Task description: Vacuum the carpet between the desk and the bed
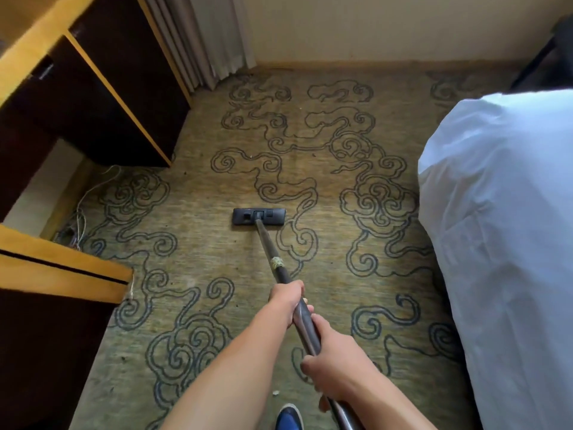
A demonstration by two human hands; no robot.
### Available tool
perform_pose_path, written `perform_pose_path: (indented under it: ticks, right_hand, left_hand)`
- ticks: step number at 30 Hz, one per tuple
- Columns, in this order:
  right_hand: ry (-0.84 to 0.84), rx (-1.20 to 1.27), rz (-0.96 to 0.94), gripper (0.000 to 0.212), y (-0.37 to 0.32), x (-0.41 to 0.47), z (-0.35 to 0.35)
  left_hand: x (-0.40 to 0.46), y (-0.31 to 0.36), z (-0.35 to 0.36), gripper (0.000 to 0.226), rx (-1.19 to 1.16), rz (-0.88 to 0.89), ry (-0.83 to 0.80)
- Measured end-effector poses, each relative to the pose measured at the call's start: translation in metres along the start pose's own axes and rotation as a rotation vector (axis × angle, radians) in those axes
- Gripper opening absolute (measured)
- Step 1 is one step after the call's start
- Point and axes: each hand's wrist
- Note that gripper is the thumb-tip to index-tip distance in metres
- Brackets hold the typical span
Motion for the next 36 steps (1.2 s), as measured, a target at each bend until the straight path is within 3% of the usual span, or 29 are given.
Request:
perform_pose_path:
  ticks: [7,18,21,32,36]
  right_hand:
    - [0.006,-0.004,-0.045,0.076,-0.071,0.078,-0.053]
    - [0.01,0.0,-0.086,0.081,-0.173,0.219,-0.184]
    - [0.003,-0.01,-0.086,0.085,-0.195,0.257,-0.216]
    - [-0.026,-0.054,-0.087,0.079,-0.265,0.335,-0.313]
    - [-0.047,-0.108,-0.098,0.09,-0.297,0.346,-0.345]
  left_hand:
    - [0.056,0.104,-0.008,0.031,-0.006,0.022,0.014]
    - [0.151,0.298,0.018,0.013,-0.112,0.066,0.067]
    - [0.179,0.344,0.024,0.017,-0.125,0.059,0.064]
    - [0.212,0.472,0.045,0.011,-0.122,0.016,0.094]
    - [0.208,0.515,0.043,0.013,-0.119,-0.011,0.075]
Point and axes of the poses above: each hand's wrist, its own x-axis towards the middle knuckle, its own z-axis out of the palm, y = z × x, and after that the axes turned 1 degree about y, right-handed
